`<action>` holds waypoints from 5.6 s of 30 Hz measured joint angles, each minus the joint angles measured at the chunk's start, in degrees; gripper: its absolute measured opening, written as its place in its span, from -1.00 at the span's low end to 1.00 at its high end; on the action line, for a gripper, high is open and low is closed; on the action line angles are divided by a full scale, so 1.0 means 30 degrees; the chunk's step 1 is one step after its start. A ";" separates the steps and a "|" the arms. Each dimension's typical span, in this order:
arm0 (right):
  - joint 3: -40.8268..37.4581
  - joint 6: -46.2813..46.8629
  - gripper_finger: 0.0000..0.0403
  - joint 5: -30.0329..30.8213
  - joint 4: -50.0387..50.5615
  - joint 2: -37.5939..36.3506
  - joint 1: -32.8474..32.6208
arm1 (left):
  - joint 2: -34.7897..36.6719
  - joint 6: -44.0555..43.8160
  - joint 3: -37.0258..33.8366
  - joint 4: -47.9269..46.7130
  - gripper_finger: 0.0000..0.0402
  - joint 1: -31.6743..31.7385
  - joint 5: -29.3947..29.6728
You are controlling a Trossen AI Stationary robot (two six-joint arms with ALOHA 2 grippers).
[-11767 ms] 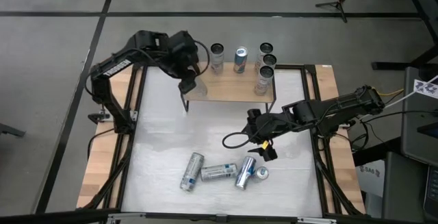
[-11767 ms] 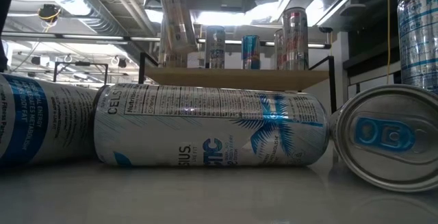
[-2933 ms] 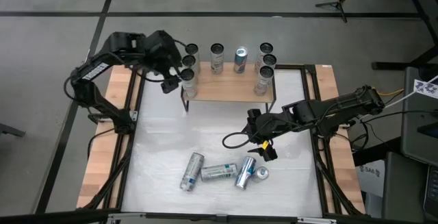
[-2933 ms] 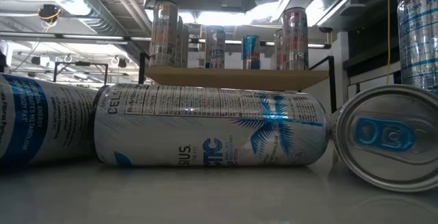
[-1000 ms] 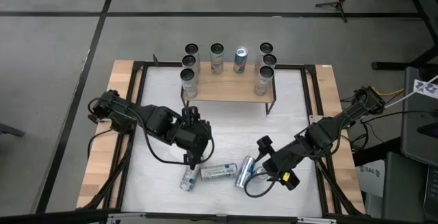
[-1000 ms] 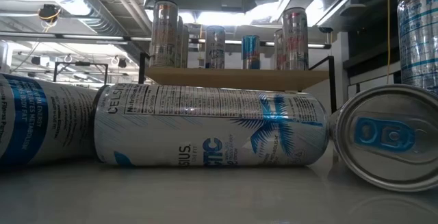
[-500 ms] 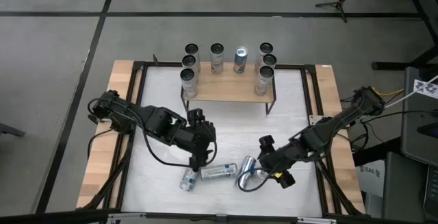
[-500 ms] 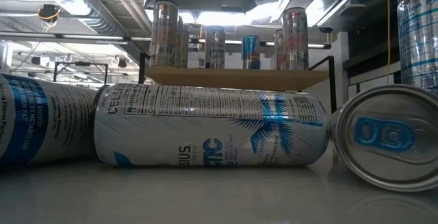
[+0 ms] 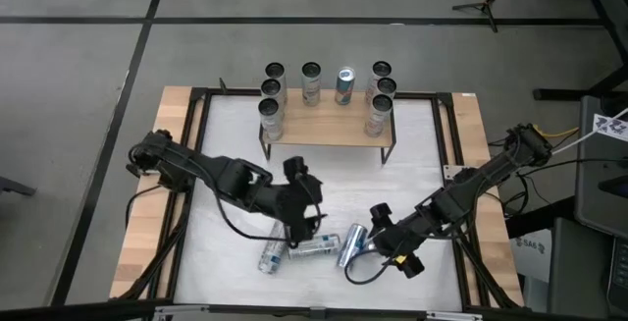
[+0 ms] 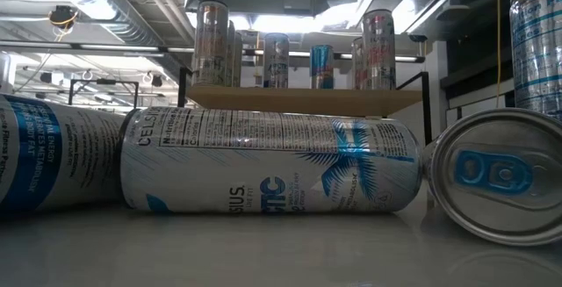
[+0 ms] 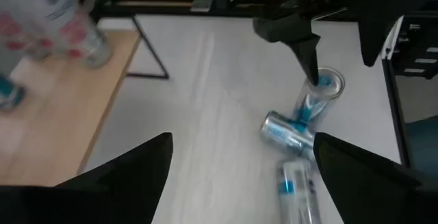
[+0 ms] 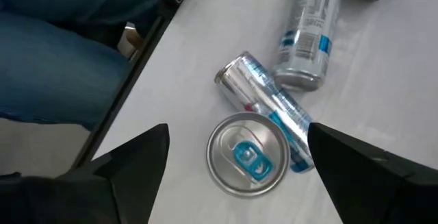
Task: Sort soda cans
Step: Put the right blue soda can on the shelf and align with other blue soda cans
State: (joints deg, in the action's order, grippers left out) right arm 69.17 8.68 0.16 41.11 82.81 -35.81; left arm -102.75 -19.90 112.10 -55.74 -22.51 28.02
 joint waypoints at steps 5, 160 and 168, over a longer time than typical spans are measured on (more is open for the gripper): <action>0.0000 -0.0043 0.71 0.0979 -0.0155 0.0000 -0.0357 | -0.0032 0.1706 -0.2823 0.4402 0.72 0.0096 -0.0081; -0.0007 1.2017 0.21 0.7724 0.1206 0.2375 0.1697 | -0.0413 -0.2706 -1.6102 1.2077 0.72 0.4716 0.2185; -0.0007 1.2008 0.21 0.7723 0.1190 0.2375 0.1697 | -0.1431 -0.2790 -1.6060 1.1922 0.72 0.5444 0.2412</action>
State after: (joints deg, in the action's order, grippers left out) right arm 69.14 44.71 23.33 44.68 89.93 -30.72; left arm -107.04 -28.27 63.92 -19.98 -6.18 35.26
